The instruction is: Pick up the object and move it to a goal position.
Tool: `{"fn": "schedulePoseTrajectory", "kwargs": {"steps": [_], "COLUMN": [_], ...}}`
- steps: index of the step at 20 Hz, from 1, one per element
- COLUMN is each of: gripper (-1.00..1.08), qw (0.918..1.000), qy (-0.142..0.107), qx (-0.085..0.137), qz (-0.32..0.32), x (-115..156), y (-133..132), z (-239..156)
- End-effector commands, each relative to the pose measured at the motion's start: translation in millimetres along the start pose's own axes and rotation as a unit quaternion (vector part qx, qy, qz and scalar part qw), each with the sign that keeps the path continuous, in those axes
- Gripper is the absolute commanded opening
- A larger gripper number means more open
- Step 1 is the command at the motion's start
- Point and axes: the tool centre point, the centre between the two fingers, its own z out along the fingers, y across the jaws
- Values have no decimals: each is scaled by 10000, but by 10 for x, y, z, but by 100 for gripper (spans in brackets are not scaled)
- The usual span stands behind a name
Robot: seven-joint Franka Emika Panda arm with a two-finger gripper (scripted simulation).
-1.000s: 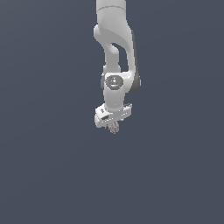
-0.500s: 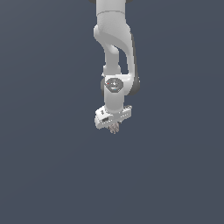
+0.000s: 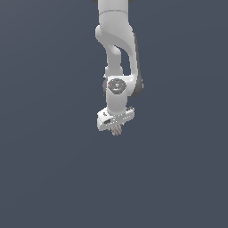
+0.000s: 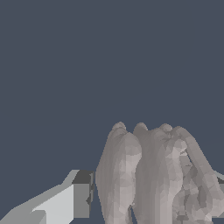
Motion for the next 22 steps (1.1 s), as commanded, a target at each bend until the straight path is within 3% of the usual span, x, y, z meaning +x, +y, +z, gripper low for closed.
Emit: {"fn": "schedulePoseTrajectory", "kwargs": {"steps": [1, 8, 22], "gripper": [-100, -100, -100], "qw": [10000, 10000, 10000], "qy": [5, 2, -1], "qx": [-2, -3, 0], "qz": [-4, -5, -6], "x": [33, 232, 909], "y": [-41, -311, -1169], "z": [-52, -382, -1461]}}
